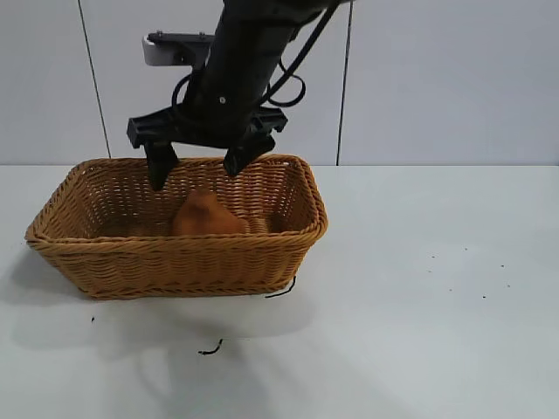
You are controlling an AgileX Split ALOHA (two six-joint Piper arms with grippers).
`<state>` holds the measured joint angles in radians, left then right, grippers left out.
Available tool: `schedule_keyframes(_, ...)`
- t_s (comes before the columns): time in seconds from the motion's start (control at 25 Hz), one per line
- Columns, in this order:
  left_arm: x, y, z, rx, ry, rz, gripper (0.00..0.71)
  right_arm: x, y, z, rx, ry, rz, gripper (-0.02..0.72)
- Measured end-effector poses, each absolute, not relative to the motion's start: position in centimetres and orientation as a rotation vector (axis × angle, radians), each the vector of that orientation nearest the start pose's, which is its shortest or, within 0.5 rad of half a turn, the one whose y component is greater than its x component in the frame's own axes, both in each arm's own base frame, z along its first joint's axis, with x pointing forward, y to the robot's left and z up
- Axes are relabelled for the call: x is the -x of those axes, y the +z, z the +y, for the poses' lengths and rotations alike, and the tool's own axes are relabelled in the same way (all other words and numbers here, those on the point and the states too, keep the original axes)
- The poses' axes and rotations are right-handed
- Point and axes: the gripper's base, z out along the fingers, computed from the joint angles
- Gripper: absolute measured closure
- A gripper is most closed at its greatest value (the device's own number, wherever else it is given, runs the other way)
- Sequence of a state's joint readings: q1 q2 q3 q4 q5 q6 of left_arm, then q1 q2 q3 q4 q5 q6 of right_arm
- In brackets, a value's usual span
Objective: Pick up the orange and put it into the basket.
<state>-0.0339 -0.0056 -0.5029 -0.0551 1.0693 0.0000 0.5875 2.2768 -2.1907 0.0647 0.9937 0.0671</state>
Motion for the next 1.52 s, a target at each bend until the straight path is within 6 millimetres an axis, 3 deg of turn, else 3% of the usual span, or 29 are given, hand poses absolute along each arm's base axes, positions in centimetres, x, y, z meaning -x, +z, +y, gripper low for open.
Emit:
schedule_keyframes(0.2, 0.7, 27.7, -0.4, -0.038, -0.087, 2.044, 0.071, -45.4, 27.9, 23.5, 0.488, 0.282, 2.513, 0.009)
schedule_keyframes(0.4, 0.7, 27.7, -0.4, -0.038, -0.087, 2.044, 0.071, -49.0, 27.6, 13.4, 0.259, 0.102, 2.579, 0.009)
schedule_keyframes(0.44, 0.7, 27.7, -0.4, -0.038, -0.087, 2.044, 0.071, -49.3, 27.6, 11.9, 0.222, 0.079, 2.590, 0.009)
schedule_keyframes(0.48, 0.7, 27.7, -0.4, -0.038, -0.087, 2.044, 0.071, -49.3, 27.6, 11.9, 0.222, 0.079, 2.590, 0.009)
schedule_keyframes(0.6, 0.7, 27.7, -0.4, -0.038, -0.087, 2.044, 0.071, -49.9, 27.4, 7.0, 0.097, 0.028, 2.642, 0.009)
schedule_keyframes(0.76, 0.7, 27.7, -0.4, -0.038, -0.087, 2.044, 0.071, -49.7, 27.1, 3.4, -0.001, 0.002, 2.709, 0.009)
schedule_keyframes(0.96, 0.7, 27.7, -0.4, -0.038, -0.087, 2.044, 0.071, -49.3, 27.0, 2.2, -0.034, 0.016, 2.728, 0.009)
schedule_keyframes(1.12, 0.7, 27.7, -0.4, -0.038, -0.086, 2.044, 0.071, -46.8, 27.4, 2.0, -0.015, -0.005, 2.786, 0.009)
schedule_keyframes(1.24, 0.7, 27.8, -0.4, -0.038, -0.086, 2.043, 0.071, -43.2, 26.9, 1.9, -0.011, -0.012, 2.881, 0.009)
schedule_keyframes(1.52, 0.7, 27.7, -0.4, -0.038, -0.086, 2.044, 0.071, -30.7, 27.4, 1.3, -0.011, -0.009, 3.027, 0.009)
